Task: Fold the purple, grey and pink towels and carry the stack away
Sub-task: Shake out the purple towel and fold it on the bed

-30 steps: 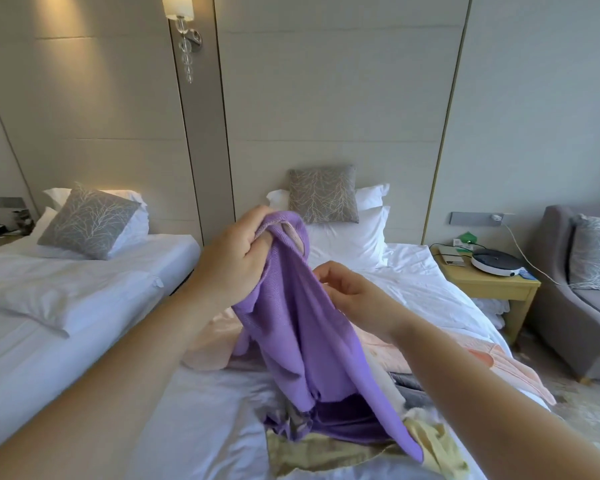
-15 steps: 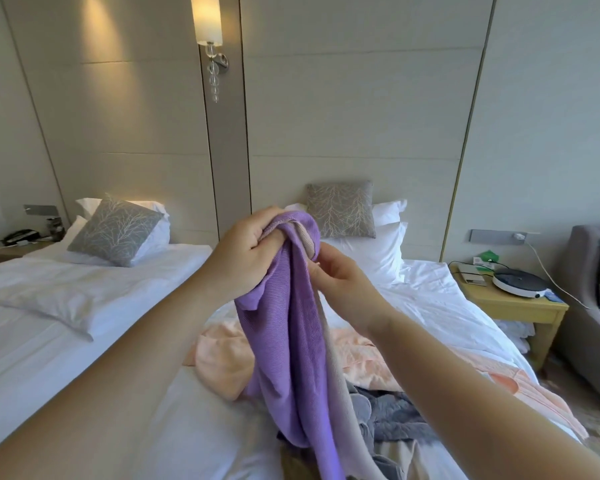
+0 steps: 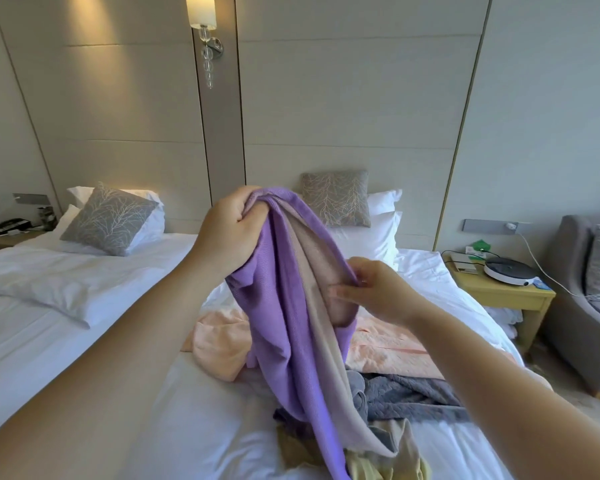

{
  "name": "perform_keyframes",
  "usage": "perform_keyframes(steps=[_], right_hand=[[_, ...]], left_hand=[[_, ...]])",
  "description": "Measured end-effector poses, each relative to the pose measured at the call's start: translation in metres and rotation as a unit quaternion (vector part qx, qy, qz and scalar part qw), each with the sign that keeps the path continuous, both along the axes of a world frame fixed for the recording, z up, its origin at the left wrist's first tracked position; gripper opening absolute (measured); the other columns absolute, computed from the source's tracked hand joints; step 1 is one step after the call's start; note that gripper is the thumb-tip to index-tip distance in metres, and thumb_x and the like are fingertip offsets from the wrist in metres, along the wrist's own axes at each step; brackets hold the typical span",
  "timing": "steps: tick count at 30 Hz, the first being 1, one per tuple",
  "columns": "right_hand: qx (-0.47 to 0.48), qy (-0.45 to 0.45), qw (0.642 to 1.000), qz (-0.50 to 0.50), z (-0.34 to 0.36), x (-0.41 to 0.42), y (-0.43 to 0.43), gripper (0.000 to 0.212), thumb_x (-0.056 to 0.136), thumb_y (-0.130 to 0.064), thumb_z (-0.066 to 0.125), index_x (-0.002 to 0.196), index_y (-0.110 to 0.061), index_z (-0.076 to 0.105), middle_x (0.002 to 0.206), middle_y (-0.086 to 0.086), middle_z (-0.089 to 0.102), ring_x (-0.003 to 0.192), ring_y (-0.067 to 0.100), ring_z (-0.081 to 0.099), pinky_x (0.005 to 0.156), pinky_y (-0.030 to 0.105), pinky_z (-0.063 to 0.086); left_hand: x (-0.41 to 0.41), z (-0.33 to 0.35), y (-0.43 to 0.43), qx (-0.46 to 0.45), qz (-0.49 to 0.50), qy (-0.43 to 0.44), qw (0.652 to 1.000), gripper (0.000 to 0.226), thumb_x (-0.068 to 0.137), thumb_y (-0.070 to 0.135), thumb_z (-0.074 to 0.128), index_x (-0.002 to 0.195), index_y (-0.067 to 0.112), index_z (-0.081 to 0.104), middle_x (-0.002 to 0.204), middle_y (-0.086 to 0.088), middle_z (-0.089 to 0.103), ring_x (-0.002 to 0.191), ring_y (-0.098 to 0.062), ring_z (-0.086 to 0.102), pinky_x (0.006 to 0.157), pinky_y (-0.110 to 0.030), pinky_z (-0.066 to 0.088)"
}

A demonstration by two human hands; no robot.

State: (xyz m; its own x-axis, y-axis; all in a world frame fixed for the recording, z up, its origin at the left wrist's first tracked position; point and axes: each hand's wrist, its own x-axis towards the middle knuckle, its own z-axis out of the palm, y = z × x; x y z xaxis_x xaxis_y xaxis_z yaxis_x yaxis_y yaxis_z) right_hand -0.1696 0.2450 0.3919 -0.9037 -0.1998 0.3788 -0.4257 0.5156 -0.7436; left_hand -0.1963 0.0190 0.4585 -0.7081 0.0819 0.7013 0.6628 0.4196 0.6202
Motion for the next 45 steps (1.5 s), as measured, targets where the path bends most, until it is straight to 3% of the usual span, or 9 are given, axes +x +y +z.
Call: perform_keyframes(steps=[8,13,19,25,30,35,37,40,45], right_hand=[[-0.008,0.254,0.958,-0.135,-0.065,0.035,-0.008,0.026,0.088,-0.025,0.043,0.106,-0.044,0.042,0.105,-0.031,0.043,0.093,0.000,0.053,0.075,0.014,0.041],[0.117,0.195,0.969,-0.094,-0.087,0.027,-0.018,0.025,0.086,-0.014,0.053,0.105,-0.016,0.068,0.111,0.004,0.051,0.081,0.021,0.059,0.071,0.026,0.046],[-0.002,0.075,0.994,-0.085,-0.075,0.013,-0.034,0.031,0.079,-0.026,0.075,0.106,-0.015,0.067,0.100,0.003,0.051,0.087,0.010,0.052,0.080,0.023,0.043],[0.159,-0.040,0.986,0.006,-0.083,0.011,-0.023,0.024,0.078,-0.020,0.074,0.076,0.001,0.062,0.082,0.008,0.054,0.073,0.020,0.051,0.070,0.031,0.042],[-0.156,-0.046,0.985,-0.064,-0.055,0.019,0.026,0.016,0.080,-0.013,0.072,0.071,-0.019,0.061,0.072,-0.001,0.053,0.069,0.012,0.047,0.067,0.028,0.037],[-0.323,-0.038,0.942,0.082,-0.003,0.028,0.040,0.027,0.071,-0.039,0.079,0.079,-0.020,0.061,0.076,0.002,0.057,0.073,0.015,0.052,0.068,0.023,0.046],[-0.264,-0.045,0.961,0.066,-0.001,0.029,0.031,0.020,0.074,-0.035,0.075,0.079,-0.022,0.061,0.078,0.007,0.053,0.076,0.021,0.045,0.071,0.033,0.039],[-0.235,-0.069,0.967,0.063,-0.011,0.029,0.021,0.006,0.079,-0.025,0.068,0.079,-0.023,0.063,0.080,0.007,0.058,0.077,0.022,0.050,0.074,0.037,0.041],[-0.185,-0.102,0.975,0.076,-0.028,0.039,0.030,0.004,0.084,-0.015,0.066,0.085,-0.018,0.063,0.085,-0.001,0.066,0.082,0.014,0.059,0.076,0.027,0.048]], left_hand=[[-0.004,0.002,0.012,0.046,0.042,-0.044,0.997,0.025,0.091,0.017,0.047,0.067,0.017,0.053,0.056,0.010,0.044,0.049,-0.001,0.039,0.050,-0.013,0.032],[0.003,0.000,0.028,0.016,0.014,-0.038,0.999,0.020,0.092,0.015,0.046,0.078,0.005,0.057,0.063,0.004,0.048,0.057,-0.005,0.040,0.054,-0.011,0.033],[0.005,-0.002,0.028,0.032,0.002,-0.059,0.998,0.021,0.093,0.018,0.046,0.089,0.003,0.062,0.077,-0.002,0.057,0.068,-0.010,0.047,0.058,-0.011,0.036],[0.000,-0.006,0.012,0.065,0.019,-0.066,0.996,0.020,0.092,0.017,0.046,0.085,0.023,0.063,0.069,0.016,0.059,0.066,0.000,0.052,0.063,-0.014,0.039],[-0.018,-0.018,-0.021,0.083,0.104,-0.064,0.989,0.021,0.091,0.014,0.044,0.084,0.027,0.058,0.075,0.017,0.057,0.069,-0.006,0.049,0.060,-0.001,0.035],[-0.038,-0.048,-0.032,-0.152,0.176,-0.194,0.953,0.021,0.084,0.018,0.048,0.095,0.033,0.059,0.111,-0.007,0.058,0.104,-0.033,0.053,0.088,-0.039,0.043],[-0.026,-0.062,-0.009,-0.282,0.098,-0.186,0.936,0.039,0.069,0.043,0.062,0.107,0.048,0.053,0.129,0.003,0.050,0.119,-0.027,0.046,0.097,-0.038,0.040],[0.003,-0.087,0.041,-0.247,-0.185,-0.249,0.918,0.081,0.058,0.077,0.064,0.130,0.052,0.036,0.137,0.017,0.050,0.129,-0.005,0.043,0.110,-0.038,0.034],[0.014,-0.104,0.067,-0.156,-0.255,-0.285,0.911,0.027,0.087,0.044,0.062,0.103,0.023,0.067,0.103,-0.005,0.070,0.100,-0.019,0.065,0.096,-0.045,0.047]])
